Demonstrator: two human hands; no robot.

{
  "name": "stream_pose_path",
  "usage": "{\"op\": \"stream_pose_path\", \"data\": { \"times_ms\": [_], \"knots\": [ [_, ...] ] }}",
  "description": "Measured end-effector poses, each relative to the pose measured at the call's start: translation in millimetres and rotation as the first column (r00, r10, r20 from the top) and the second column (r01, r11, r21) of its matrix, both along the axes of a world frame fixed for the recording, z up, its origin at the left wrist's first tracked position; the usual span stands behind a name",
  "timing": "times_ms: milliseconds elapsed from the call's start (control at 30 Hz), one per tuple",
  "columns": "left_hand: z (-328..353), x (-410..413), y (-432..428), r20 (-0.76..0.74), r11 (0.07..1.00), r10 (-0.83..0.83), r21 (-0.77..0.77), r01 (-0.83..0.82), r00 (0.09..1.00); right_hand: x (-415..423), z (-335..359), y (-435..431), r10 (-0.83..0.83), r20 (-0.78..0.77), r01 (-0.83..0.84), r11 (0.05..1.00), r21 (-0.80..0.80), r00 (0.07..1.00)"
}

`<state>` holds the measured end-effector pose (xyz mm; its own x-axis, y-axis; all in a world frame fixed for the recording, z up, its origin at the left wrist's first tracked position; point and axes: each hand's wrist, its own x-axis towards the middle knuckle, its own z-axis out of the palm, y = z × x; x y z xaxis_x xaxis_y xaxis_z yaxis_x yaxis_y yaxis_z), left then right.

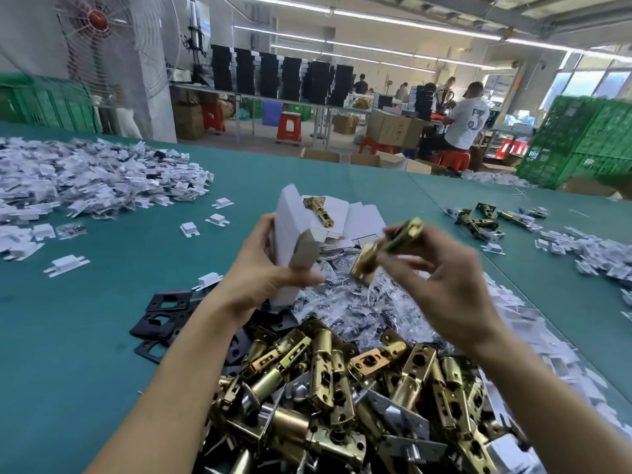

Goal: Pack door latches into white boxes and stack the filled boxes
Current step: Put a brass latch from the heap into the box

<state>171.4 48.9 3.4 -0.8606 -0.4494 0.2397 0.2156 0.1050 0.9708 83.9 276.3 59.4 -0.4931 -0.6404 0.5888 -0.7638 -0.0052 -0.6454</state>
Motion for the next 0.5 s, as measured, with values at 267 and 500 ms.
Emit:
{"op": "stream_pose_path", "data": {
  "times_ms": [267,500],
  "knots": [
    [0,6,0,0.045,0.958,-0.286,0.014,0.286,0.957,1,58,-32,0.18,0.144,-0.15,0.969,-0.197,0.973],
    [2,6,3,0.062,0.948,-0.317,0.028,0.316,0.946,19,52,-52,0.195,0.093,-0.19,0.98,-0.06,0.976]
  ]
}}
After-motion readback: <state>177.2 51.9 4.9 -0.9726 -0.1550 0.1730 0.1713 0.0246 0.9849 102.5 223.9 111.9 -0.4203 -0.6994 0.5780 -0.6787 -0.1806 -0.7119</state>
